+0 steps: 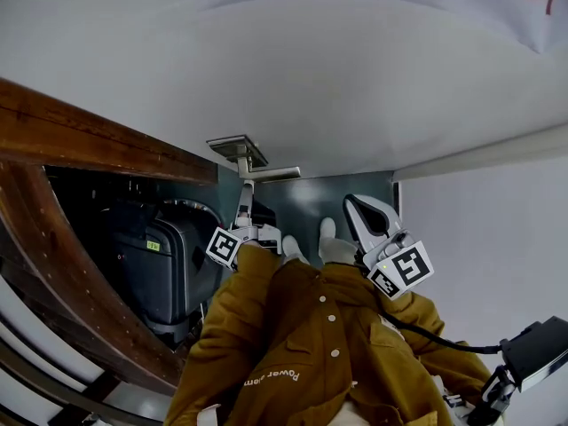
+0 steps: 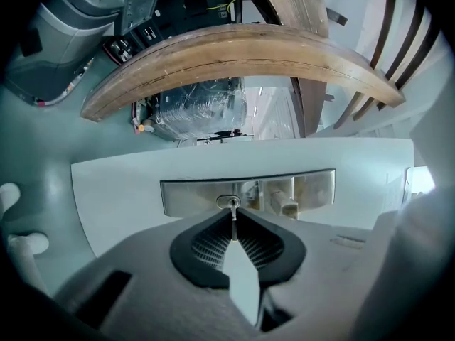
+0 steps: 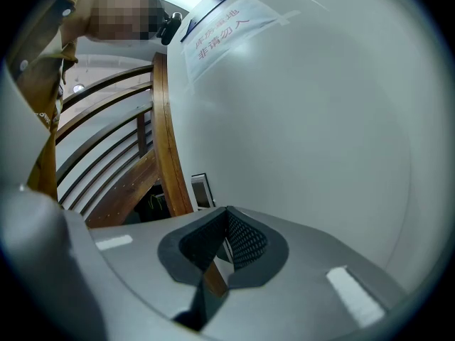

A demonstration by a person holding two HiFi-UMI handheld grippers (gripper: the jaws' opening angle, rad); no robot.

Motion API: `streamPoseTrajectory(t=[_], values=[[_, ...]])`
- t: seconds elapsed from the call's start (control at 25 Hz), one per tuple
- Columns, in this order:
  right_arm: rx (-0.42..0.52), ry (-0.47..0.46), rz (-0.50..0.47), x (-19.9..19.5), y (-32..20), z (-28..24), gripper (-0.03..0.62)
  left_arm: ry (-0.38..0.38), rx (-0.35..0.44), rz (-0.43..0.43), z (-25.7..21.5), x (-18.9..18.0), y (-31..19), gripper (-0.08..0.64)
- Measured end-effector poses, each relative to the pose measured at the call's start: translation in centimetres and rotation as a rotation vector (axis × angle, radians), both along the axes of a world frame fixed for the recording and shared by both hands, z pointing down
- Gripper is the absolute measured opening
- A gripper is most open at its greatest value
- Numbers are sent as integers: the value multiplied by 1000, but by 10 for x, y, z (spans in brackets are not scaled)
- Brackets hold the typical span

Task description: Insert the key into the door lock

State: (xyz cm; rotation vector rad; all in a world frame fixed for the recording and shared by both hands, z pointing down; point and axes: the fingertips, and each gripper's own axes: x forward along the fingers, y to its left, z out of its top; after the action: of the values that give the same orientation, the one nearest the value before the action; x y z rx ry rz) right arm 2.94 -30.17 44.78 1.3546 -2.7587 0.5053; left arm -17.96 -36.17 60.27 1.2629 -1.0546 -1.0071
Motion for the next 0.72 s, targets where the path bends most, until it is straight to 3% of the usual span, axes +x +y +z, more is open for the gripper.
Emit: streamPoseTrajectory(t=[0.28, 0.72], values=[[-10, 3, -5, -2, 2, 3, 5, 70, 27, -59, 3, -3, -3, 25], [-19, -1, -12, 0, 8, 8, 5, 79, 48, -19, 6, 8, -37, 28]])
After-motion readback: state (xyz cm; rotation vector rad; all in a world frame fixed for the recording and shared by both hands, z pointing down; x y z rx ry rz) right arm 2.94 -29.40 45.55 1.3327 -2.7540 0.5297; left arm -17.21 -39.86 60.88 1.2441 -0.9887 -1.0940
